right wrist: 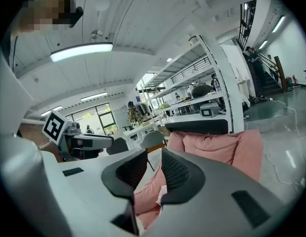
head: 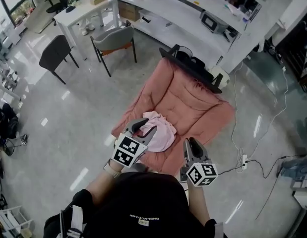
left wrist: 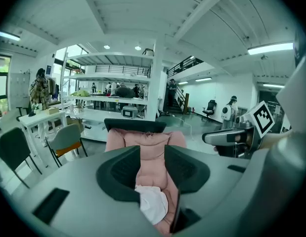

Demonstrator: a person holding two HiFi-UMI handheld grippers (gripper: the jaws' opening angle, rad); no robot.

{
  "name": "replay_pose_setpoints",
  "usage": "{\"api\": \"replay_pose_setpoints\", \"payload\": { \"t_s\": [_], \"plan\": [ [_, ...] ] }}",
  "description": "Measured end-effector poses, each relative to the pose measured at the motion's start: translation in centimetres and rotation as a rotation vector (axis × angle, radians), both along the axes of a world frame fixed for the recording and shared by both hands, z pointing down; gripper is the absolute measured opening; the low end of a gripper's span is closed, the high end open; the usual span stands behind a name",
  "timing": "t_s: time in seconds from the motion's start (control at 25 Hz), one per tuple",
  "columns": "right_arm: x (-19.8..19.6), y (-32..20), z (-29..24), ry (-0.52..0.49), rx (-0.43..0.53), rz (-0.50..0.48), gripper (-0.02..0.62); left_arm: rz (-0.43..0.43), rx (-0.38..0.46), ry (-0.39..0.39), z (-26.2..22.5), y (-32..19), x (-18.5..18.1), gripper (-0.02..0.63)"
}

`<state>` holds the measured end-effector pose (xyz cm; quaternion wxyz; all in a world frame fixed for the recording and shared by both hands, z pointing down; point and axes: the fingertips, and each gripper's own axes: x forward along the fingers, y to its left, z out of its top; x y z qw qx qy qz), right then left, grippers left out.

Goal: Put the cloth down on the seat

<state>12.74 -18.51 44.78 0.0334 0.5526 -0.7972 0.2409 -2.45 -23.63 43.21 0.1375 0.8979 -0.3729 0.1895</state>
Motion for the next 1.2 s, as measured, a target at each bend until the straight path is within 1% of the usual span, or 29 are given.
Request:
{"api": "replay_pose_setpoints", "payload": {
  "t_s": [0.12, 0.2, 0.36, 0.6, 0.76, 0.88, 1.04, 1.2],
  "plan": [
    [-1.2, -0.4, -1.1, -0.009, 0.02, -0.043, 0.107, -0.034, 0.02, 0.028, -1.8, 0.8, -1.1, 0.135],
    [-2.1, -0.6, -1.7, -0.016, 0.034, -0.071, 0.107, -0.049, 0.033, 0.05, -2.6, 1.3, -1.8, 0.126],
    [-3.7, -0.7, -3.1, -0.031, 0.053, -0.118, 0.107, -0.1, 0.088, 0.107, -4.2, 2.1, -3.5, 0.084],
    [-4.8, -1.0, -5.4, -0.05, 0.091, -0.166, 0.107, -0.181, 0.112, 0.137, -4.9, 2.5, -5.8, 0.051],
    [-5.6, -1.6, -6.2, -0.023, 0.117, -0.201, 0.107, -0.198, 0.116, 0.146, -4.9, 2.3, -6.5, 0.044],
    [-6.5, -2.1, -6.2, 0.005, 0.123, -0.233, 0.107, -0.217, 0.103, 0.173, -4.6, 1.8, -7.1, 0.034],
    [-7.4, -2.7, -6.4, -0.006, 0.129, -0.247, 0.107, -0.218, 0.107, 0.191, -4.7, 1.3, -7.7, 0.017],
    [-7.4, -3.1, -6.2, -0.008, 0.122, -0.246, 0.107, -0.212, 0.097, 0.195, -4.6, 0.8, -7.9, 0.015]
  ]
}}
